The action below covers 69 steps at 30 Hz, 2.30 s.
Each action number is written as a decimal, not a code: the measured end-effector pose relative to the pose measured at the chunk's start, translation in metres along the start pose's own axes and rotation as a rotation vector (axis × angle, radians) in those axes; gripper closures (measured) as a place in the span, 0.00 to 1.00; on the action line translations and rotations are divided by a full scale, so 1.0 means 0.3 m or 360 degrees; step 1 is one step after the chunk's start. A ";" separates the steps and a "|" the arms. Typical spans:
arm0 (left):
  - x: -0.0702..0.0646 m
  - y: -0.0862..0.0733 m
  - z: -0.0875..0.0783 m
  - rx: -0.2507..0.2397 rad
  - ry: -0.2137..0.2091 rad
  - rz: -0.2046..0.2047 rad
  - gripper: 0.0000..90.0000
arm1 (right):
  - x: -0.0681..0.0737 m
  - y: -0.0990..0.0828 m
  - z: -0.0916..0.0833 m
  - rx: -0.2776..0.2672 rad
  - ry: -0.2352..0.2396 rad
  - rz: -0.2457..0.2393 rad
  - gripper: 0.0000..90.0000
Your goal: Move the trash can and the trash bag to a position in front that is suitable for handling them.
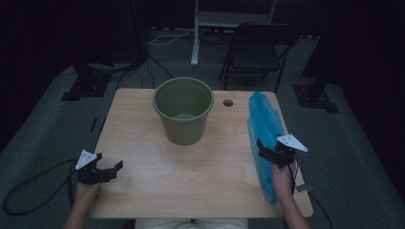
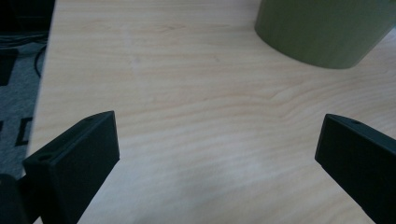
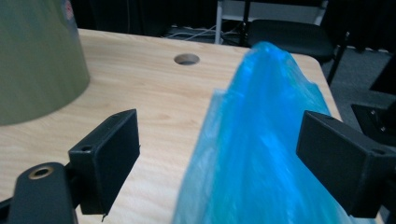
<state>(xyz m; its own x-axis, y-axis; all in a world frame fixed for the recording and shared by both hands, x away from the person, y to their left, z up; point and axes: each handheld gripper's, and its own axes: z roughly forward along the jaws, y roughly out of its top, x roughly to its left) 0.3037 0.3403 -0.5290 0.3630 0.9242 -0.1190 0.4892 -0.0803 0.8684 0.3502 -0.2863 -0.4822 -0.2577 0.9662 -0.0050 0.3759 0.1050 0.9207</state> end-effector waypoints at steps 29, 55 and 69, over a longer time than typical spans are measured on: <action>-0.026 0.249 0.354 -0.0082 0.0043 0.0007 0.00 | 0.144 0.158 0.329 -0.0062 0.0039 0.0011 0.14; -0.090 0.385 0.606 -0.0050 0.0139 0.0053 0.00 | 0.297 0.217 0.624 0.0121 0.0198 0.0125 0.14; -0.140 0.386 0.616 0.0005 0.0113 0.0153 0.02 | 0.335 0.245 0.615 0.0132 0.0266 0.0055 0.14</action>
<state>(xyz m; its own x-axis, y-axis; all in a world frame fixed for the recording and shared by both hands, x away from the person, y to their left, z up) 0.4919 0.2233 -0.5124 0.3515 0.9362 -0.0010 0.4573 -0.1708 0.8727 0.5162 -0.1382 -0.4871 -0.3849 0.9178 0.0970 0.4573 0.0983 0.8839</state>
